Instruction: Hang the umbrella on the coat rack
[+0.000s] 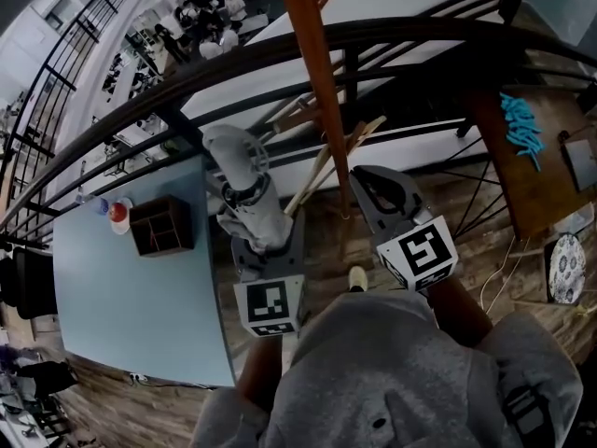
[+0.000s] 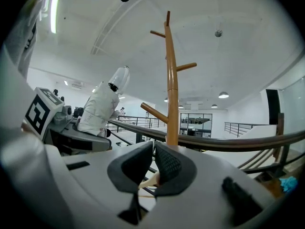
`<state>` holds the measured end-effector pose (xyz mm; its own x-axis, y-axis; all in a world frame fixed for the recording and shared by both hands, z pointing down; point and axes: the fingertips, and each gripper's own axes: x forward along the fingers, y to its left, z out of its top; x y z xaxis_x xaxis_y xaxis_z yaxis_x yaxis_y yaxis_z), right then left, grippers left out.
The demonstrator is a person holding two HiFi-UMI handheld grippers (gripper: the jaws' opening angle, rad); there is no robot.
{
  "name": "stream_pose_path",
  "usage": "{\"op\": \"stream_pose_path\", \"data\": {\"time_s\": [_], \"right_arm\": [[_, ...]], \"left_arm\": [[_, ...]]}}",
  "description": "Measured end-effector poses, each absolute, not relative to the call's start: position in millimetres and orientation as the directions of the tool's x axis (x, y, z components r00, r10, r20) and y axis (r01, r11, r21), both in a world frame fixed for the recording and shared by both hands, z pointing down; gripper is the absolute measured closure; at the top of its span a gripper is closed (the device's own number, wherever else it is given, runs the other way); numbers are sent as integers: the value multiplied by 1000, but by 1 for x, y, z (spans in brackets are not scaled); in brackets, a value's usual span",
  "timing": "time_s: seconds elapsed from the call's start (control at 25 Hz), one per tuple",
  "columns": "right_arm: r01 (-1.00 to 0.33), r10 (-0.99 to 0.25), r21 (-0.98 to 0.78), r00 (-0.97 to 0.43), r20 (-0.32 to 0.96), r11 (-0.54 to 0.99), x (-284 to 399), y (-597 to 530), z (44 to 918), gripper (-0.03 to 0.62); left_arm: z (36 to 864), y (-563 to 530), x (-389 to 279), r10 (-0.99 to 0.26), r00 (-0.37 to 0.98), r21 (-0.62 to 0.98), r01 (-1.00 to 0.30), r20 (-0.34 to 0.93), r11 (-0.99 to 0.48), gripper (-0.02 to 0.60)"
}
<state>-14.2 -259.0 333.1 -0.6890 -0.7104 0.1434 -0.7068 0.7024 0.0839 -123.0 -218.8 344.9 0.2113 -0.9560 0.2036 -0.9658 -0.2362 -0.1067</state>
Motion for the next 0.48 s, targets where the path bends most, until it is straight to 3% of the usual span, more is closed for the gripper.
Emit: {"op": "stream_pose_path", "data": {"time_s": [0.48], "right_arm": [[-672, -675, 75, -726, 129, 737, -10, -289, 337, 562]], "left_arm": [[358, -245, -115, -957, 175, -105, -973, 231, -204, 339]]}}
